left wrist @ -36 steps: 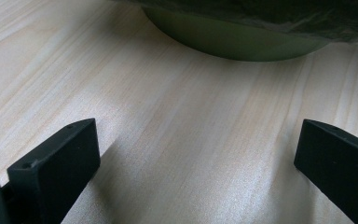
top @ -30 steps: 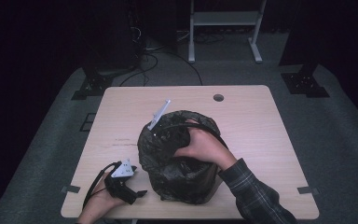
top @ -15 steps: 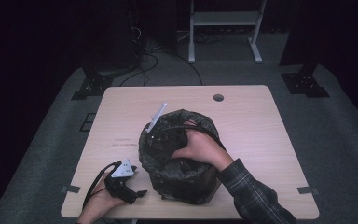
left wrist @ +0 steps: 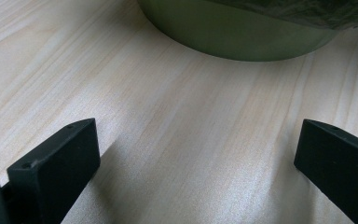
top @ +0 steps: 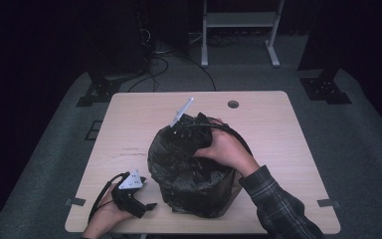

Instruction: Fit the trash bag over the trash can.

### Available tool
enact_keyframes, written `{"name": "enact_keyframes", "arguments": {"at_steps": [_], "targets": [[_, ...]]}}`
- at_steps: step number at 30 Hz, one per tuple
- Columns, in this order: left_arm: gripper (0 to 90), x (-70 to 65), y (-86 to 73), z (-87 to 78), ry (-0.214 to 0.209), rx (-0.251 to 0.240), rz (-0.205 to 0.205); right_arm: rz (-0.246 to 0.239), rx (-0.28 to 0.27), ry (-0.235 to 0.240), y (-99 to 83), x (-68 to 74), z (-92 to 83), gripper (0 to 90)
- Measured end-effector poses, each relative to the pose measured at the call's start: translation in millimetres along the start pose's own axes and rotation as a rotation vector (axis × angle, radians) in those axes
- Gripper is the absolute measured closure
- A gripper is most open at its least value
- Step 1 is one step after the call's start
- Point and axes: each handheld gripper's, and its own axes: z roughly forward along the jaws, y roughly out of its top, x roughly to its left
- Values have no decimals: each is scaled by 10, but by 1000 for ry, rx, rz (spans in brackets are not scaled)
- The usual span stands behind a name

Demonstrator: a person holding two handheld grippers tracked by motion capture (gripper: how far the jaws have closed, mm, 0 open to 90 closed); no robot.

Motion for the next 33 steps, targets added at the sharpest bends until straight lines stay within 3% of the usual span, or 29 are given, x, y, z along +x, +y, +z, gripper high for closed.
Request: {"name": "enact_keyframes", "arguments": {"at_steps": [7,14,19,23,33], "targets": [[0,1,0,0,-1,0,2,-5,-134,34,-103,72,-318,0],[0,0,0,0,0,0,1,26,-255,46,-382,22,-639,0],[0,0,0,0,0,0,1,52,-294,13,-592,-13,-795,0],[0,0,0,-1,0,0,1,73,-367,-1,-794,-16,-941,0],[0,0,0,-1,0,0,0,104,-451,4,-1308,61,-1151,0]]}}
